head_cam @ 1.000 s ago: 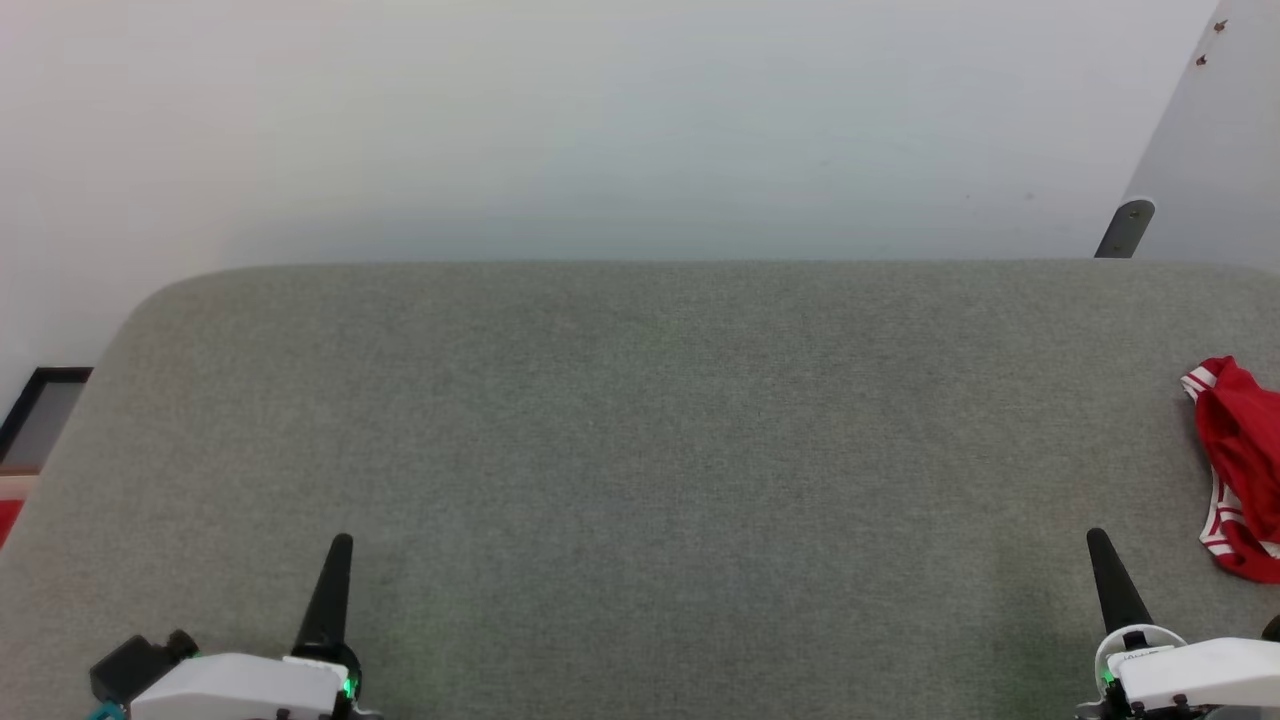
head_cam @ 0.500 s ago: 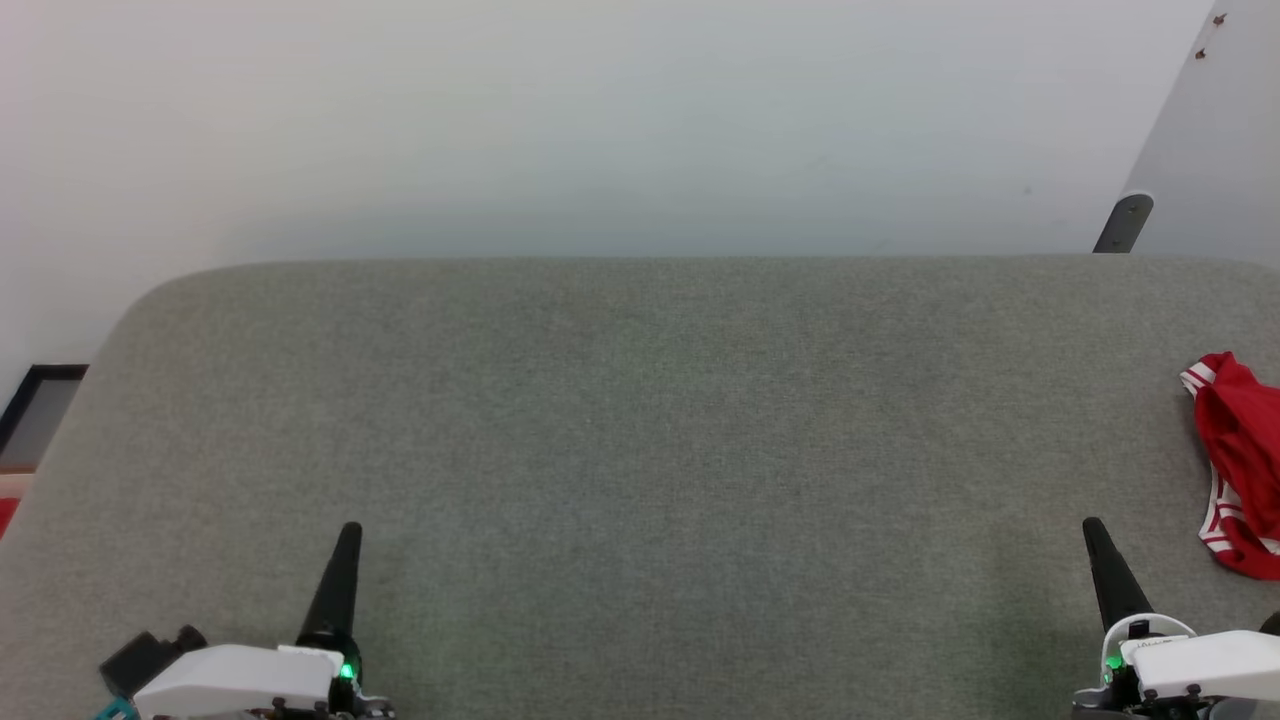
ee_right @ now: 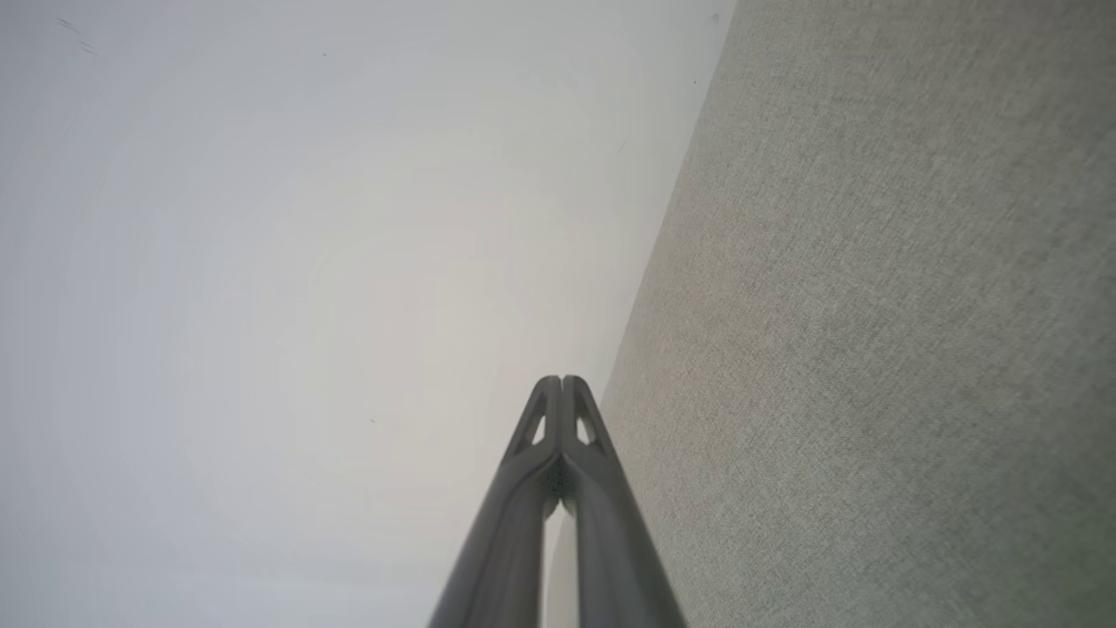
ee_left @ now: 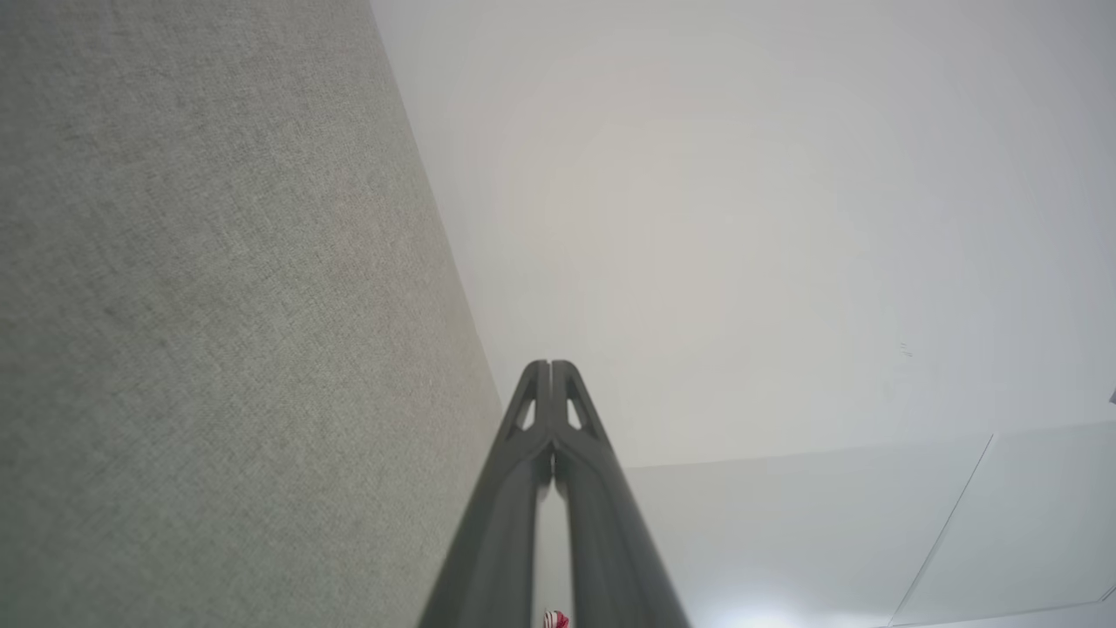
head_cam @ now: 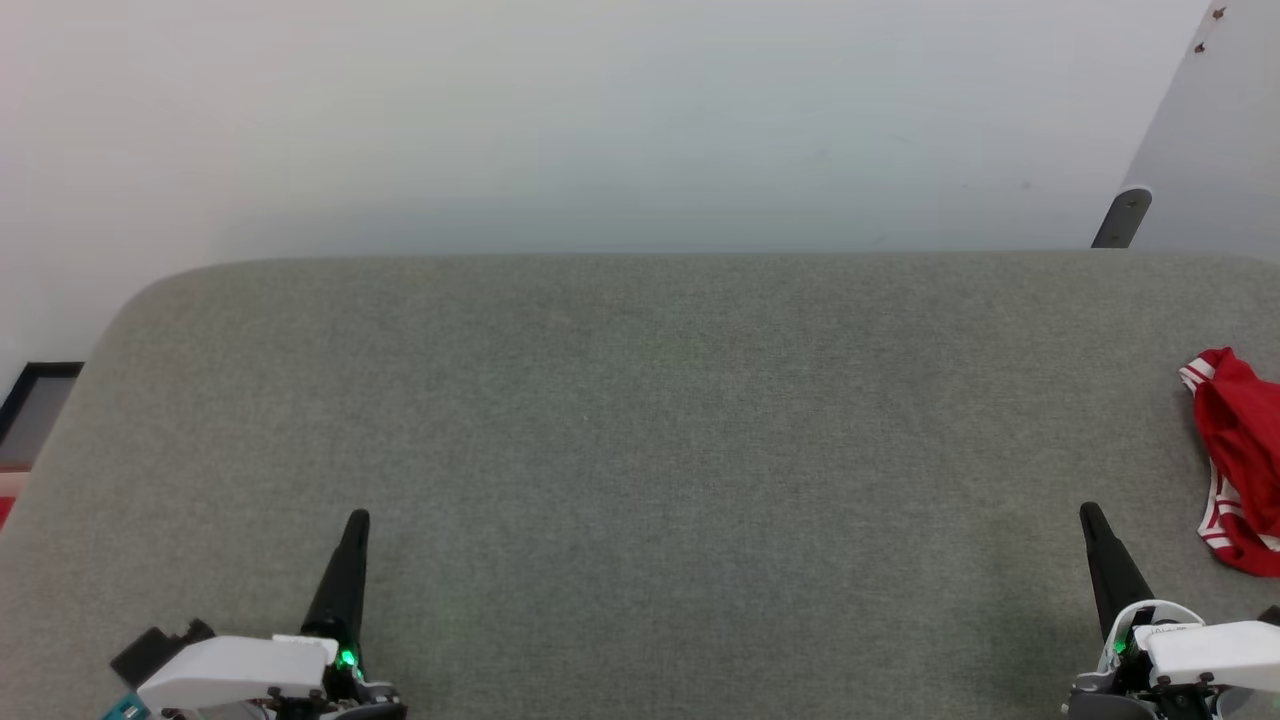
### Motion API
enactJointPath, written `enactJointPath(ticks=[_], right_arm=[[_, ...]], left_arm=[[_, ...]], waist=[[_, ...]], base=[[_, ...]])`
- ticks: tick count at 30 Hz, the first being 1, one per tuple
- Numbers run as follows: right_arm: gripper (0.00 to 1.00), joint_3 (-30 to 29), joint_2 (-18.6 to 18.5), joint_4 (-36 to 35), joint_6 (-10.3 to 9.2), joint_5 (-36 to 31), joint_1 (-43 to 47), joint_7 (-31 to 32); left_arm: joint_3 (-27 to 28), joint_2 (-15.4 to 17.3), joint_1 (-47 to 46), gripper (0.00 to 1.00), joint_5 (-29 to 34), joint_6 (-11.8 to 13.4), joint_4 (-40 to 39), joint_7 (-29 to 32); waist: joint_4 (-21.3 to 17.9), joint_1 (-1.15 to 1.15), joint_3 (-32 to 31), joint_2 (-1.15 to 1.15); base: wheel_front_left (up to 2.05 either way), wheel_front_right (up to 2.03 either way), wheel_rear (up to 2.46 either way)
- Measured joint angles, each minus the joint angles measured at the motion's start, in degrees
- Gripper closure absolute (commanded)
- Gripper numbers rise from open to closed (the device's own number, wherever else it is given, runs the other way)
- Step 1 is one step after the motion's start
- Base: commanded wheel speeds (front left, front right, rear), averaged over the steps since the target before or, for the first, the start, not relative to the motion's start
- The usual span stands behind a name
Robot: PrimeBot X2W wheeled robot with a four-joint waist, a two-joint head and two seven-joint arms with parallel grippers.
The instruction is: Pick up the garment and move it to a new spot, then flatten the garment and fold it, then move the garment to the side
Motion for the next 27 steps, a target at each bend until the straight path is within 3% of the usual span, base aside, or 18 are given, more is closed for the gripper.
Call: enactJointPath(ticks=[27], right_arm=[[1.0,-0.46,0.45,-0.58,-0.01,9.67,-1.16,2.42]], left_arm=[[1.02,-1.63,-1.31,1.0,-7.2,-0.01,0.09,2.3]], waist=[[-0.3,0.0,0.6,0.0]], base=[[0.0,0.0,0.0]])
